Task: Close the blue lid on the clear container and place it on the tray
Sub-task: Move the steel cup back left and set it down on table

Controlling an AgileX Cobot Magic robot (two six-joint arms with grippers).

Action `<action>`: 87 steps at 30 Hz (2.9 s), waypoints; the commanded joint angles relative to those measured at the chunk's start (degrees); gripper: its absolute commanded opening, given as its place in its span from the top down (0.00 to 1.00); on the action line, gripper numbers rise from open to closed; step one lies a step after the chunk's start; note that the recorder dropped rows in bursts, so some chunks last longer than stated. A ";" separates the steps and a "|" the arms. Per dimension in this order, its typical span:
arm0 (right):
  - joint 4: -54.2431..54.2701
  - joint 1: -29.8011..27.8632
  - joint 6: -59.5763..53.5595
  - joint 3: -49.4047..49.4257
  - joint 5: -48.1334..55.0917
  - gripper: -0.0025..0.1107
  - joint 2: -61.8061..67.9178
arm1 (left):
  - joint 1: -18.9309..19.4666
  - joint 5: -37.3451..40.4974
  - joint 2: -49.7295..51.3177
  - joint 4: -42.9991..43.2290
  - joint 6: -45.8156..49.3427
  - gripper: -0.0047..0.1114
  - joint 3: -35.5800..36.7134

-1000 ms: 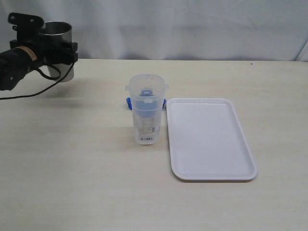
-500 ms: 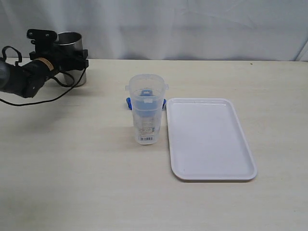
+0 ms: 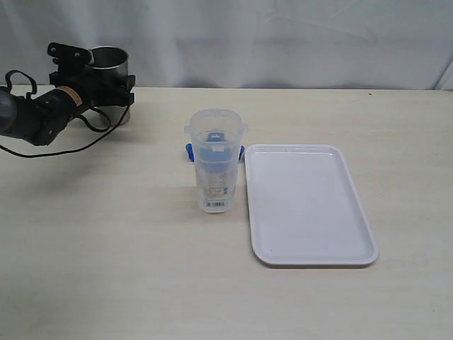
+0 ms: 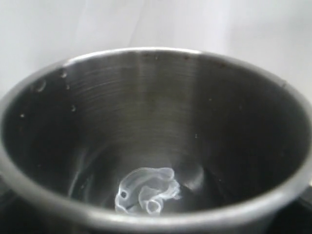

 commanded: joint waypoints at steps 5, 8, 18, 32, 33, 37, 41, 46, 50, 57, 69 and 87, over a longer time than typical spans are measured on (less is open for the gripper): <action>0.13 -0.08 -0.01 0.14 0.05 0.94 -0.24 | 0.14 -3.10 -0.05 -1.57 -0.15 0.96 1.34; 0.13 -0.08 -0.01 0.14 0.05 0.94 -0.24 | 0.14 -2.35 -0.05 -1.70 -1.03 0.96 1.34; 0.13 -0.08 -0.01 0.14 0.05 0.94 -0.24 | 0.14 -0.56 -0.05 -1.70 -1.03 0.96 1.34; 0.13 -0.08 -0.01 0.14 0.05 0.94 -0.24 | 0.14 -0.03 -0.05 -1.70 -1.08 0.36 1.34; 0.13 -0.08 -0.01 0.14 0.05 0.94 -0.24 | 0.14 0.27 -0.05 -1.70 -1.08 0.32 1.34; 0.13 -0.08 -0.01 0.14 0.05 0.94 -0.24 | 0.14 2.09 -0.05 -1.70 -1.08 0.30 1.34; 0.13 -0.08 -0.01 0.14 0.05 0.94 -0.24 | 0.14 3.83 -0.05 -1.47 -1.08 0.30 1.34; 0.13 -0.08 -0.01 0.14 0.05 0.94 -0.24 | 0.14 5.77 -0.05 -1.58 -1.08 0.28 1.34; 0.13 -0.08 -0.01 0.14 0.05 0.94 -0.24 | 0.14 6.00 -0.05 -1.70 -1.08 0.11 1.34; 0.13 -0.08 -0.01 0.14 0.05 0.94 -0.24 | 0.14 8.03 -0.05 -1.57 -1.08 0.09 1.34; 0.13 -0.08 -0.01 0.14 0.05 0.94 -0.24 | 0.14 4.46 -0.62 -3.15 -0.63 0.09 6.12; 0.13 -0.08 -0.01 0.14 0.05 0.94 -0.24 | 0.14 -6.79 -6.45 -10.26 3.72 0.09 26.56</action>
